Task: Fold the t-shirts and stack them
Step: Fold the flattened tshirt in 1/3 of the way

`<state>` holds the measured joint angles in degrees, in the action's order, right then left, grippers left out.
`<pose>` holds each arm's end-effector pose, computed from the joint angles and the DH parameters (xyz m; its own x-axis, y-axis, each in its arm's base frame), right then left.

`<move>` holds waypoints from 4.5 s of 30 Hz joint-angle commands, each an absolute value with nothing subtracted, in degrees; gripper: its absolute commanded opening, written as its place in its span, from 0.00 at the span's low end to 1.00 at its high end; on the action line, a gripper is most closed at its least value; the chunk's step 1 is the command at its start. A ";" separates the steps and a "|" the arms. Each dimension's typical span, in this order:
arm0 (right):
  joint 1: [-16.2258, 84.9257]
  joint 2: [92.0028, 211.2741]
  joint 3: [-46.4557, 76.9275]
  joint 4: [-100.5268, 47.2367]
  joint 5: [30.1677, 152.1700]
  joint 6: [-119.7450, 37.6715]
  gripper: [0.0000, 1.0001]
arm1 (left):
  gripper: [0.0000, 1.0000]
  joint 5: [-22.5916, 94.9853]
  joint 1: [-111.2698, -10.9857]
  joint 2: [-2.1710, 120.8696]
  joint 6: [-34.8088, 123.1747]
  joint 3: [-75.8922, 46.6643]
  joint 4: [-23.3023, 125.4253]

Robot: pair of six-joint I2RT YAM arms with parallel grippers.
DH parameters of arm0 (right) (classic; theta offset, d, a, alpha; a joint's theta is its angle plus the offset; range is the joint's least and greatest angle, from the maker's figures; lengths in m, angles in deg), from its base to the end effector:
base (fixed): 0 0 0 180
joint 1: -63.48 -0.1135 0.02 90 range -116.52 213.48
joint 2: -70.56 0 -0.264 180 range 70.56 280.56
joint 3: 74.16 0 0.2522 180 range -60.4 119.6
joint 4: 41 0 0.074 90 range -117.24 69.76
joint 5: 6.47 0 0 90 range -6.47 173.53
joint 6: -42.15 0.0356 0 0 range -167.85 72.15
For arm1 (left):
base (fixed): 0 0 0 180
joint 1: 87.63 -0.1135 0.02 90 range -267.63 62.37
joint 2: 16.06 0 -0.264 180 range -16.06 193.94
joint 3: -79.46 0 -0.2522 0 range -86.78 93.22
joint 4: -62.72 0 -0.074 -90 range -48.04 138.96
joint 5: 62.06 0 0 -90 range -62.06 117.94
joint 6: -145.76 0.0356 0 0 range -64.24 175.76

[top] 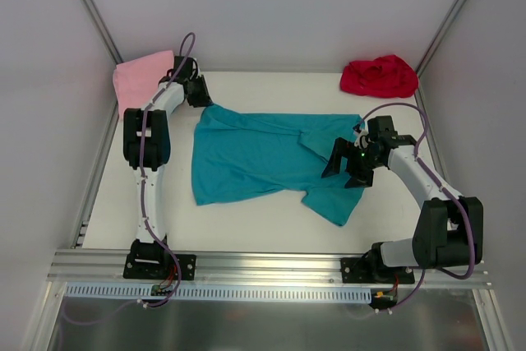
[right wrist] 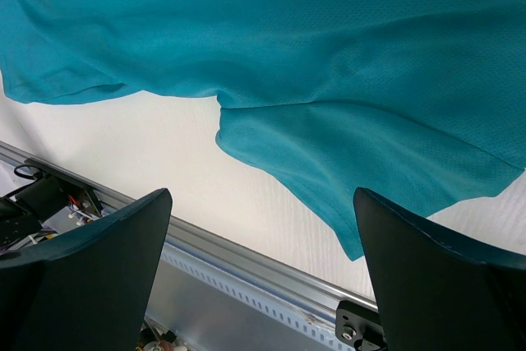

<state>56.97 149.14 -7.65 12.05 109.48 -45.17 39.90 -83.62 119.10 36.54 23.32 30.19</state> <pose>0.2555 0.0448 0.2234 -0.9137 -0.0619 -0.4017 -0.2424 0.8764 0.4162 0.5312 -0.0446 0.1749 -0.7239 -0.2721 -0.6339 -0.0220 0.9276 -0.3730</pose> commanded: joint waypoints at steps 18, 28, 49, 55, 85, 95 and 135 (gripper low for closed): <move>56.89 149.66 -7.23 12.40 109.02 -46.36 0.99 | 0.37 39.89 -84.29 119.91 36.08 25.19 30.33; 56.89 149.66 -7.14 12.57 108.84 -46.18 0.99 | 0.63 39.27 -84.29 122.19 35.90 29.05 27.08; 56.89 149.48 -7.05 12.84 108.58 -46.45 1.00 | 0.00 39.89 -84.38 122.47 35.29 29.59 26.63; 56.97 149.57 -6.96 12.66 109.10 -46.27 0.99 | 0.02 42.35 -84.29 118.78 34.76 27.47 29.01; 56.53 149.31 -7.23 11.34 111.04 -45.30 1.00 | 0.00 51.40 -84.29 105.50 35.98 20.28 28.48; 56.45 148.52 -7.22 11.08 111.65 -44.78 0.99 | 0.00 51.49 -83.76 94.35 36.08 2.62 32.17; 56.53 144.04 -6.70 12.92 112.36 -44.86 0.99 | 0.97 38.74 -77.87 78.95 28.70 -27.11 45.53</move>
